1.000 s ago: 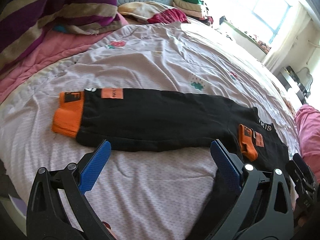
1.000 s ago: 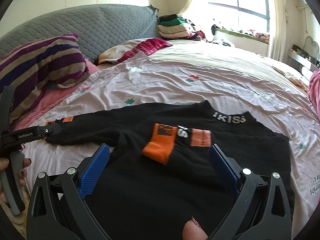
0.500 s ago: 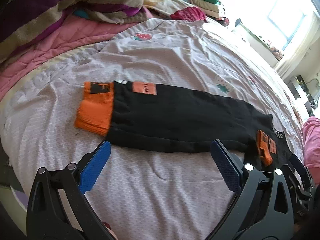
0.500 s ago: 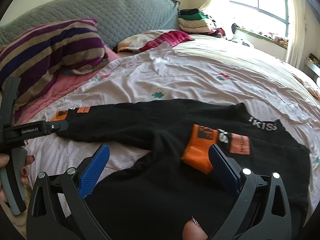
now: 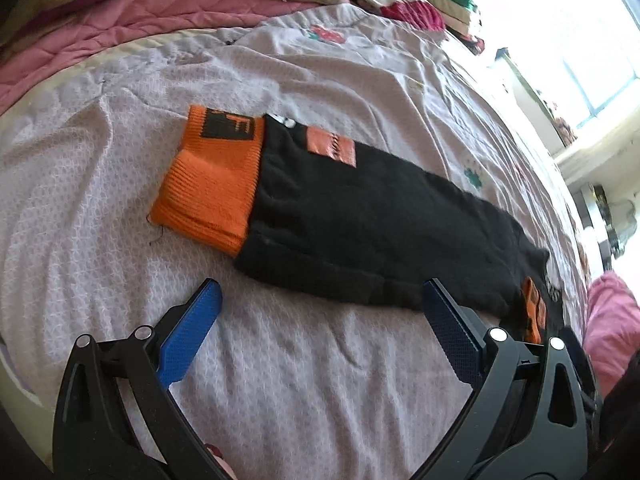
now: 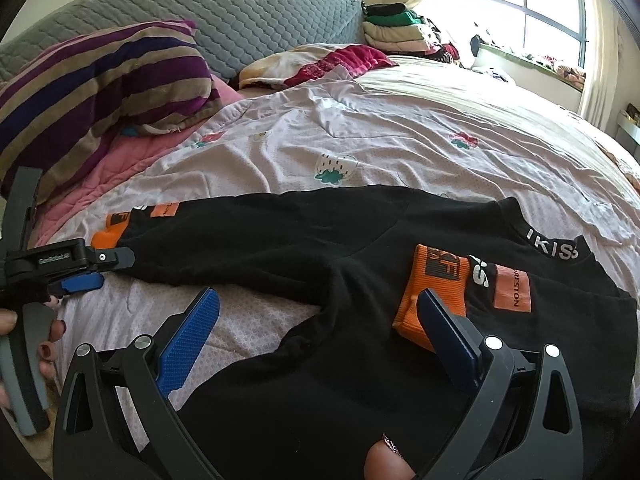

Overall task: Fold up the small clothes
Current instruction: 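Grasp the other orange cuff with the left tool and lift it, then carry the second sleeve across the sweatshirt body with the left tool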

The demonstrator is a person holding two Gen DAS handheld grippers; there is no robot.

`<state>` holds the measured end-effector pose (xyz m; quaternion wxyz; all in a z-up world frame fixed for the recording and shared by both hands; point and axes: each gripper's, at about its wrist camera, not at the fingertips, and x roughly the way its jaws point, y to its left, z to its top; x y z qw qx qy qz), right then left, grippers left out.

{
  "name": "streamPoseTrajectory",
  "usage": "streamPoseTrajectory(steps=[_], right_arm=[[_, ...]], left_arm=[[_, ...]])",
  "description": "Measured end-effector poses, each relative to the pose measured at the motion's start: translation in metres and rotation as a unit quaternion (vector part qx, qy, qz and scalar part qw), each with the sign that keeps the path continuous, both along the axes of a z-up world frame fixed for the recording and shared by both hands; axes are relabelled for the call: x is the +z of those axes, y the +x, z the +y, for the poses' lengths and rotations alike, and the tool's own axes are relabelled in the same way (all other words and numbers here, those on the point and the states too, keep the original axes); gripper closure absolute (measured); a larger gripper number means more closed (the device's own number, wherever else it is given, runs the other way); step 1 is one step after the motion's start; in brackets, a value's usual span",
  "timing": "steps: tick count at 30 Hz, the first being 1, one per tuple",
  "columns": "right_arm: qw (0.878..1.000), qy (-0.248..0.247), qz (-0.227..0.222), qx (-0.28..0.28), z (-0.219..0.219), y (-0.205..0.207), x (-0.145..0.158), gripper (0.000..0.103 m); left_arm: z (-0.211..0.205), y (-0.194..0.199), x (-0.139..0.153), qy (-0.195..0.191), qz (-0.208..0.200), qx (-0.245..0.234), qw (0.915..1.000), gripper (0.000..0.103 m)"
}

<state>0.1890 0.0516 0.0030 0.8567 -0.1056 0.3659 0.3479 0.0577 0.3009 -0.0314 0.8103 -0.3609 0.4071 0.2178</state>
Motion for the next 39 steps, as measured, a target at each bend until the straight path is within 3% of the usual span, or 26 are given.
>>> streamPoseTrajectory(steps=[6,10,15,20,28,39], right_arm=[[1.000,0.011,0.006,-0.013,-0.008,0.012,0.002,0.005],[0.999,0.022,0.020,-0.028,-0.015,0.020,-0.001,0.005],[0.999,0.024,0.026,-0.038,-0.023,0.022,-0.003,0.005],[0.998,0.030,0.036,-0.050,-0.033,0.025,-0.003,0.005],[0.995,0.045,0.046,-0.077,-0.051,0.025,-0.003,0.005],[0.991,0.057,0.045,-0.114,-0.078,0.021,0.001,0.005]], left_arm=[[0.018,0.008,0.000,-0.005,-0.029,0.075,0.9968,0.010],[0.024,0.007,-0.001,0.000,-0.055,0.131,0.9898,0.034],[0.024,0.003,-0.001,-0.009,-0.072,0.173,0.9822,0.052],[0.024,-0.004,0.006,-0.011,-0.099,0.180,0.9787,0.093],[0.005,-0.003,0.034,-0.011,-0.171,0.135,0.9759,0.095],[-0.029,0.019,0.065,0.000,-0.218,0.064,0.9739,0.097]])
